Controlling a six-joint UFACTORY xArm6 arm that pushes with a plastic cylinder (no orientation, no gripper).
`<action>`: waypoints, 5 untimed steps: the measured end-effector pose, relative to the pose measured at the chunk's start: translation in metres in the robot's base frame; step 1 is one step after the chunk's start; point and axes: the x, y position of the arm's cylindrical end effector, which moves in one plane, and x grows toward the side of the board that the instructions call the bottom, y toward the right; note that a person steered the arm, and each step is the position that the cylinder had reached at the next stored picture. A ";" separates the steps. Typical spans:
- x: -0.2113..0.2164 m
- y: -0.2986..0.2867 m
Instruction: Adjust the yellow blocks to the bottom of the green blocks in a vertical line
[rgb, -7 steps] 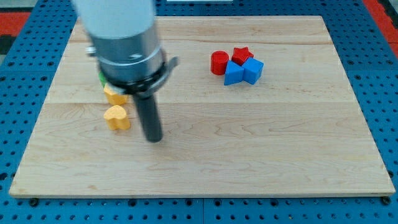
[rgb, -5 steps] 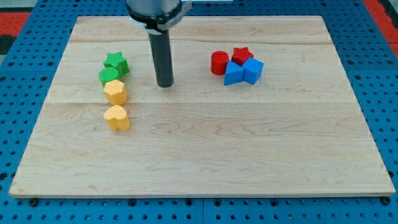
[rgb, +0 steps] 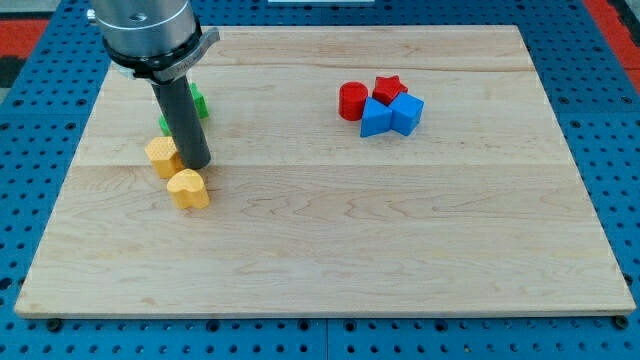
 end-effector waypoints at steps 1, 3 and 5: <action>0.009 0.043; 0.055 0.022; 0.055 -0.015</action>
